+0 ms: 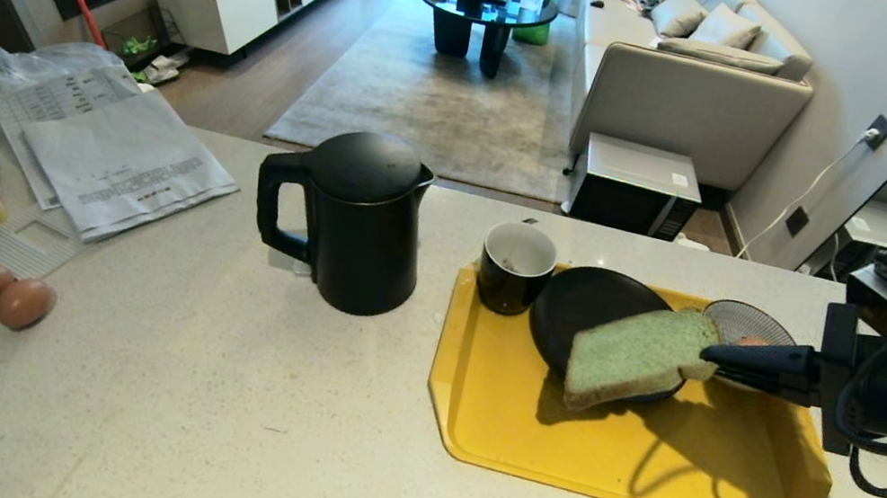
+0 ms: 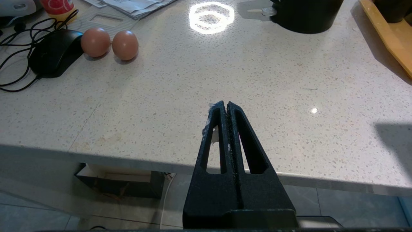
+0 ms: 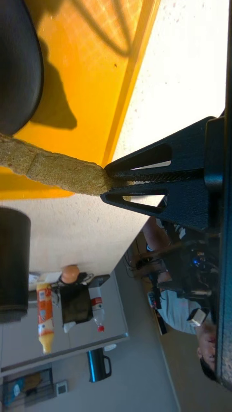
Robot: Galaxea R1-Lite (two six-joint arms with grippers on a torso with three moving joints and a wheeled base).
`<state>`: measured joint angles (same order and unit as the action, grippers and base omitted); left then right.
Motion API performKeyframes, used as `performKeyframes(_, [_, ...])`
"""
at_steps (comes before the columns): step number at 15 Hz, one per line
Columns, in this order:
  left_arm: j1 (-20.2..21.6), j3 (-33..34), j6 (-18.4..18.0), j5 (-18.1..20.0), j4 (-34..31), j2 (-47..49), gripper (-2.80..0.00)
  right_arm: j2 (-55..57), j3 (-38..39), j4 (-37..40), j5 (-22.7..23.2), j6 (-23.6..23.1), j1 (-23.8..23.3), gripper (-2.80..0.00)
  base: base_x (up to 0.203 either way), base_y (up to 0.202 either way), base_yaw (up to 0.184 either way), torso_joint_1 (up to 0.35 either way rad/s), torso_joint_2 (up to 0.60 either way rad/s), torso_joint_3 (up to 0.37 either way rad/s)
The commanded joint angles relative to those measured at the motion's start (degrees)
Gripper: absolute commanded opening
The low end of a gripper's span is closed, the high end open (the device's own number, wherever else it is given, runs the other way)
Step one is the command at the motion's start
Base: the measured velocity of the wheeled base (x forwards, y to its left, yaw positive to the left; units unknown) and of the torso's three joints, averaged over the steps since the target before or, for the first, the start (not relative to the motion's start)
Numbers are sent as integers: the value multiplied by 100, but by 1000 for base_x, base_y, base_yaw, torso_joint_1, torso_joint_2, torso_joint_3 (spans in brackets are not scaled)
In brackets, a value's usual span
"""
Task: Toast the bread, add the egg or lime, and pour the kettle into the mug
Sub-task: Put the bread slices in the toaster
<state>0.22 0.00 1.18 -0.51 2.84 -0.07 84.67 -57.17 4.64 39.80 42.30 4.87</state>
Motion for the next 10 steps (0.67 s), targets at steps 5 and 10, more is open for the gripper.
performKeyframes(5, [-4,88,5,-2,6,-10,-280,-976,-515,799,-221,-498,34,-280,0,0,0,0,0,0])
performKeyframes(10, [3,88,5,-2,6,-10,-280,-1724,-815,1393,-939,-1389,32,-280,0,0,0,0,0,0])
